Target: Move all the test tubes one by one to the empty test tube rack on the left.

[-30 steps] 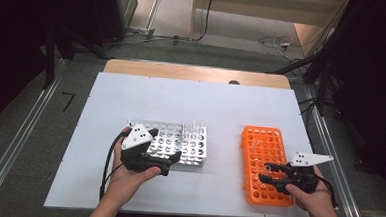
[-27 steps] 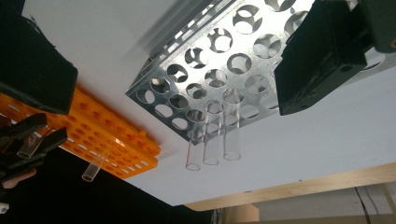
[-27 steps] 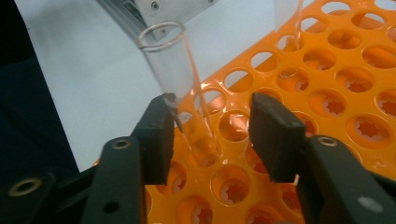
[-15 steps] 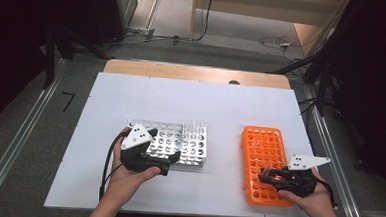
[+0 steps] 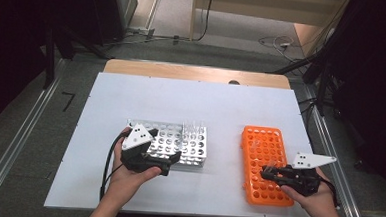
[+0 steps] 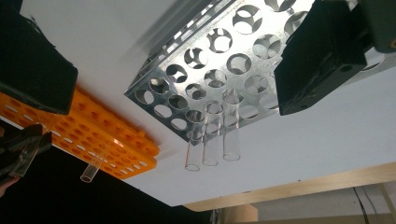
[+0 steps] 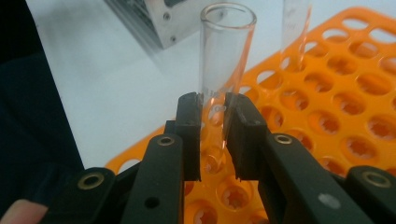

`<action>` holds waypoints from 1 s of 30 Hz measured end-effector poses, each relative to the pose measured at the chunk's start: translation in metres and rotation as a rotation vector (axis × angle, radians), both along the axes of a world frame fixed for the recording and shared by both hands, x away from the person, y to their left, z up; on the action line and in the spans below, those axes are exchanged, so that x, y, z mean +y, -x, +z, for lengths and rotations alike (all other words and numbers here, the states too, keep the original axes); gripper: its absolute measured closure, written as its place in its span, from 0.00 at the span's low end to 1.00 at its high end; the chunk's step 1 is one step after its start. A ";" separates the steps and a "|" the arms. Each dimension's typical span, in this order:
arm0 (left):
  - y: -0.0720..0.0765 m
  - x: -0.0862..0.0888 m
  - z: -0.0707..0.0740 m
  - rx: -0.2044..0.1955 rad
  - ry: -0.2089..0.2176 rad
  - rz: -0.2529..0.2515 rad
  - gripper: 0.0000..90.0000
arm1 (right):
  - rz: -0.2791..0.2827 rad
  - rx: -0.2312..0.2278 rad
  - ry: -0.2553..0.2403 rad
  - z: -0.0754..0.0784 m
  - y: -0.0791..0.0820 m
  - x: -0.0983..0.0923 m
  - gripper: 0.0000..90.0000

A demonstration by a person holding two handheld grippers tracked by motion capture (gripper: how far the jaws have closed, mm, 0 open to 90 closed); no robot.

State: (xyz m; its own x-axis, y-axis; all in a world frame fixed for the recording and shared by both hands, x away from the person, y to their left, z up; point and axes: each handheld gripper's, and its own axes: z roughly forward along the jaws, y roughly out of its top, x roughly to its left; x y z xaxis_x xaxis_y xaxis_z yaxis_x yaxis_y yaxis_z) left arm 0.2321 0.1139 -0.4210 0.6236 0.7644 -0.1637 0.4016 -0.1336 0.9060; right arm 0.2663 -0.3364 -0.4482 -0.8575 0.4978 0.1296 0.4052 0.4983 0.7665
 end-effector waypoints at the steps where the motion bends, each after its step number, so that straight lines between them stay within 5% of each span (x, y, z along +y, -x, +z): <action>1: 0.000 0.000 0.000 -0.001 0.001 0.000 0.00 | -0.007 -0.009 -0.005 0.003 0.001 0.000 0.82; 15: 0.001 -0.003 0.001 -0.007 -0.001 -0.010 0.00 | -0.033 -0.072 -0.075 0.027 0.008 0.011 0.82; 30: 0.006 -0.011 0.006 -0.023 -0.004 -0.036 0.00 | -0.010 -0.073 -0.104 0.032 0.012 0.046 0.82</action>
